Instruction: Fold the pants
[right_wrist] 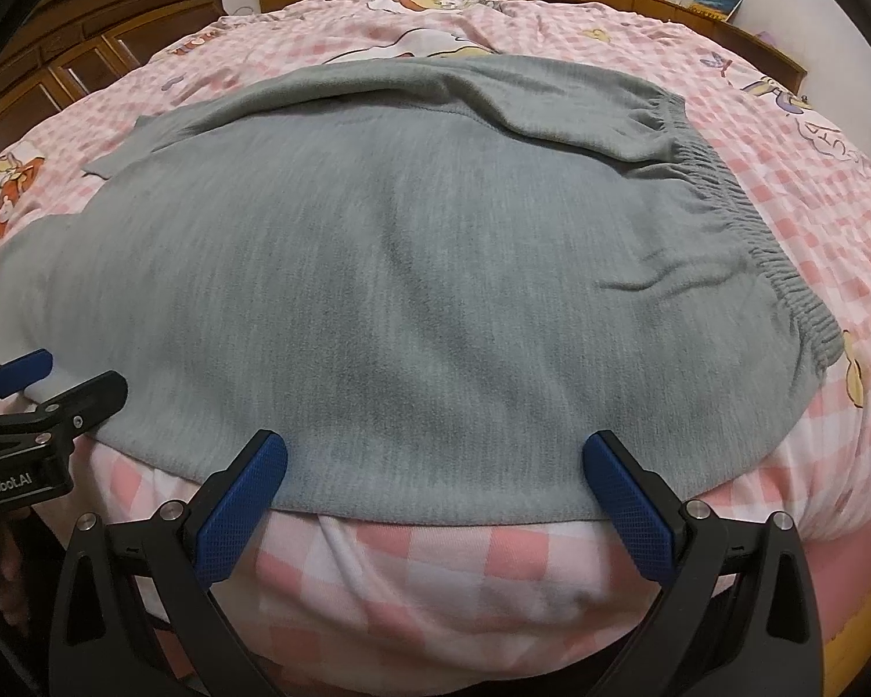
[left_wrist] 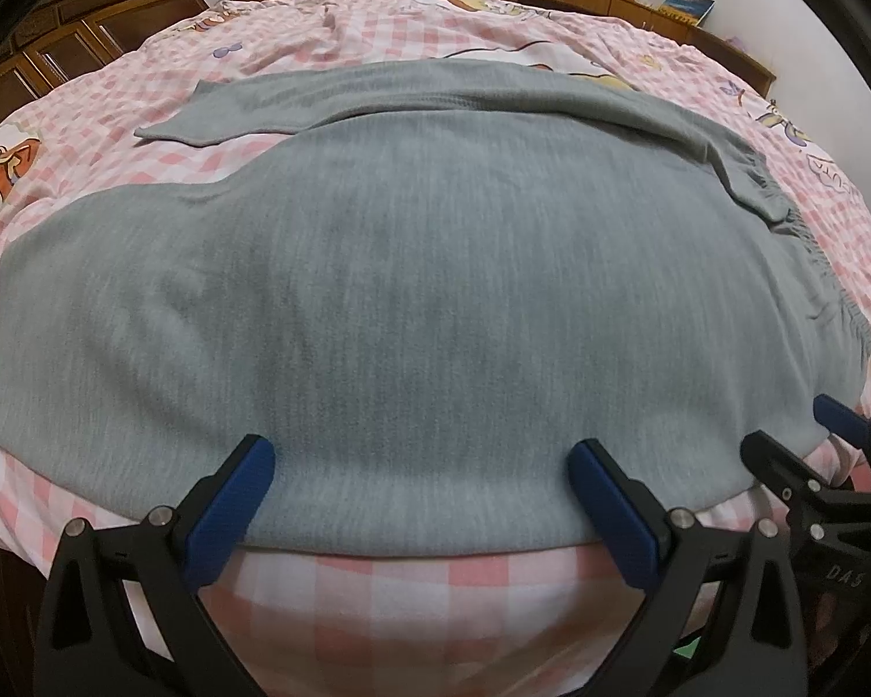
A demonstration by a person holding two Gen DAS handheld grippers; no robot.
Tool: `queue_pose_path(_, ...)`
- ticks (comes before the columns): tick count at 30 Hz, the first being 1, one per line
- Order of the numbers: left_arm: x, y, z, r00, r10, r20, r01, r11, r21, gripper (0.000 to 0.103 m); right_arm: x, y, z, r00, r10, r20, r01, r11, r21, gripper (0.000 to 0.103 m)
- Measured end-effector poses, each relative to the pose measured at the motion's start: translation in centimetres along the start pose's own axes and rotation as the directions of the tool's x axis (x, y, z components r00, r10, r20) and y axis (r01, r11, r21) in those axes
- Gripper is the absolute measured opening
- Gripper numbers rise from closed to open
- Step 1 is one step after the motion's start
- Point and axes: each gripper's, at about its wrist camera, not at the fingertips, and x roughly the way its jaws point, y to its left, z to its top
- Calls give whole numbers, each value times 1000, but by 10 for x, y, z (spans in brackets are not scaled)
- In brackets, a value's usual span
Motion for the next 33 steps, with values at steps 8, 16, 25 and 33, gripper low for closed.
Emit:
queue_pose_path(8,-1,-1,-1,1000,10,11,-10,1000,1,103,0,2,0,1000,-15,9,15,1000,-7,103)
queue_pose_path(16,0,-1,-1,1000,16,15,-16,1000,-3,103,1,3,1,1000,-22,3,22,1000,-9,103)
queue_pose_path(25,0,0,-2,999,17,28,-17,1000,0,103,1,3,1,1000,-18,3,18,1000,-11,103)
queue_pose_path(33,-2,1,-2,1000,-7,21,7,1000,18,103,-9,-9,5,998,58,15,-58,998,10,102)
